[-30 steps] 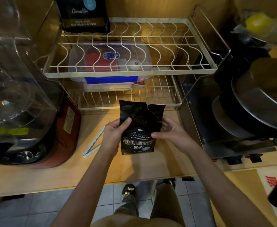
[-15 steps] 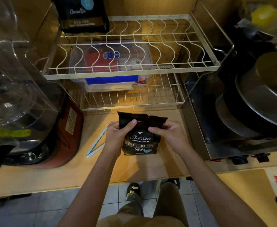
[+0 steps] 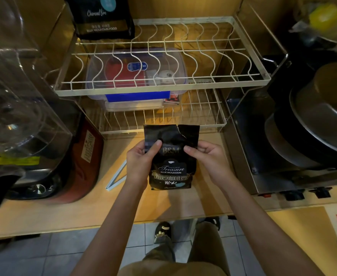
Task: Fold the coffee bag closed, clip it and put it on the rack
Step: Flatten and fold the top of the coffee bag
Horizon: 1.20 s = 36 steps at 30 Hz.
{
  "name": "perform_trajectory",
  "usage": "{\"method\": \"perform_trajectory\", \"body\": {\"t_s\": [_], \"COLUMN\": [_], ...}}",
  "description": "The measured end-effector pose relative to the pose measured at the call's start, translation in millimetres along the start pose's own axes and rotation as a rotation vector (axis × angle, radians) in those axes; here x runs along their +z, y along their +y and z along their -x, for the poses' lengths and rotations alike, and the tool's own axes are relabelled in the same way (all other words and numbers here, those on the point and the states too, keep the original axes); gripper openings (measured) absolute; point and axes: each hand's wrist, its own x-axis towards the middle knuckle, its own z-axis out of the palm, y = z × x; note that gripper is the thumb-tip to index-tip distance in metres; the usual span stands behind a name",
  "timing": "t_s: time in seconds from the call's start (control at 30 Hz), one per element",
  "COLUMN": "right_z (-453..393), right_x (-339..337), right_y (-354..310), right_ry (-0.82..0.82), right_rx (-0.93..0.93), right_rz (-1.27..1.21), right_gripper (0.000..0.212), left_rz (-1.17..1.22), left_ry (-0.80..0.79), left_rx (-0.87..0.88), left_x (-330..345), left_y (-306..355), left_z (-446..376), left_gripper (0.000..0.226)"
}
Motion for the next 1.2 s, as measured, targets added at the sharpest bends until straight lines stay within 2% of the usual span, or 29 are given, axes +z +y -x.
{"method": "perform_trajectory", "body": {"t_s": [0.13,0.2,0.23,0.33,0.43,0.5,0.57,0.63,0.7,0.8,0.93,1.03,1.2], "right_z": [0.1,0.3,0.0,0.3,0.7,1.5,1.7,2.9,5.6,7.6,5.8,4.1,3.0], "right_x": [4.8,6.8,7.4,6.0,2.5,-1.5,-6.3,-10.7,-12.3,-11.0,-11.6,-12.0,-9.5], "right_y": [0.4,1.6,2.9,4.7,-0.4,-5.9,-9.7,-11.6,-10.6,-9.7,-5.5,-3.7,-2.8], "right_ry": [0.086,0.134,0.147,0.165,0.104,0.052,-0.008,-0.080,-0.137,-0.130,-0.046,-0.003,0.027], "right_rx": [-0.023,-0.026,-0.034,-0.068,-0.070,-0.047,-0.015,0.007,0.026,0.014,0.004,-0.044,-0.059], "right_rz": [-0.030,-0.073,-0.100,-0.127,-0.030,0.035,0.084,0.122,0.157,0.194,0.311,0.406,0.333], "right_gripper": [0.013,0.028,0.037,0.055,0.039,0.035,0.035,0.029,0.029,0.033,0.028,0.023,0.021], "left_rz": [-0.043,-0.037,-0.059,-0.203,-0.237,-0.215,-0.283,-0.372,-0.434,-0.474,-0.391,-0.305,-0.195], "left_ry": [0.064,0.064,0.052,0.032,0.069,-0.014,-0.143,-0.203,-0.186,-0.172,-0.207,-0.137,-0.085], "left_rx": [0.057,0.080,0.109,0.192,0.169,0.105,0.058,0.036,0.059,0.091,0.063,0.013,0.002], "left_x": [3.7,1.7,1.0,2.3,1.6,-3.8,-11.4,-17.7,-21.6,-23.8,-24.7,-21.5,-15.0], "left_y": [-0.6,-1.3,-0.9,0.1,-0.5,0.2,0.8,0.6,0.3,0.1,-2.7,-8.1,-13.3], "left_z": [-1.9,-2.9,-3.2,-4.7,-3.8,-3.4,-4.0,-5.1,-5.8,-5.6,-5.5,-5.0,-0.1], "left_gripper": [0.056,0.065,0.062,0.028,0.019,0.020,0.031,0.035,0.031,0.022,0.018,0.017,0.010]}}
